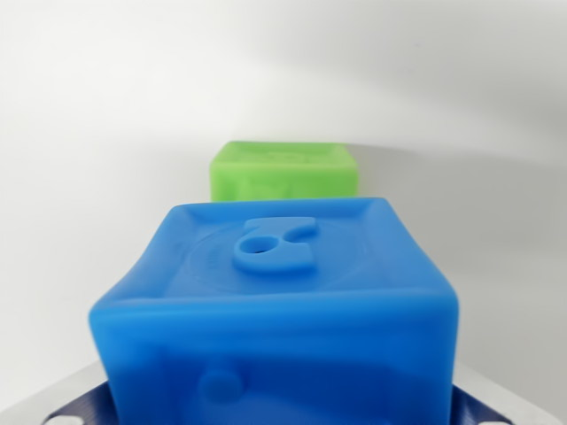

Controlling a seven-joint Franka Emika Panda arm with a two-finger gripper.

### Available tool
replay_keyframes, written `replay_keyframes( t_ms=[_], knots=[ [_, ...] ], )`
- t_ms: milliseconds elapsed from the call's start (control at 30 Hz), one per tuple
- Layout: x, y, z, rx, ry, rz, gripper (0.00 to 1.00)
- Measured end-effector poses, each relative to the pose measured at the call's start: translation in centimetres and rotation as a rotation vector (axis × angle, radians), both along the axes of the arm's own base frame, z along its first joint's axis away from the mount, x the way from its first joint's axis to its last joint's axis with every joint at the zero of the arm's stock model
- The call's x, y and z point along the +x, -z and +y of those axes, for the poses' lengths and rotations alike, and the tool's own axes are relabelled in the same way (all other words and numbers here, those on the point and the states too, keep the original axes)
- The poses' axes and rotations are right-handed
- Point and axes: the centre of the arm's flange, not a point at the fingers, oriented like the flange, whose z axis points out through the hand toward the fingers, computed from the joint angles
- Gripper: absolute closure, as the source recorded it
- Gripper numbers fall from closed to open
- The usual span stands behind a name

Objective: Stack cube

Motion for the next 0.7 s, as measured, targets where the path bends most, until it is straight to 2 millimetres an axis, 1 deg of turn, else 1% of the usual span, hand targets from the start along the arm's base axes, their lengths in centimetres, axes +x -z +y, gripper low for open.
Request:
replay_keyframes(
  t_ms=[367,700],
  knots=[
    [-0.1,2.4,0.0,0.000,0.000,0.000,1.00],
    [-0.1,3.8,0.0,0.000,-0.001,0.000,1.00]
  ],
)
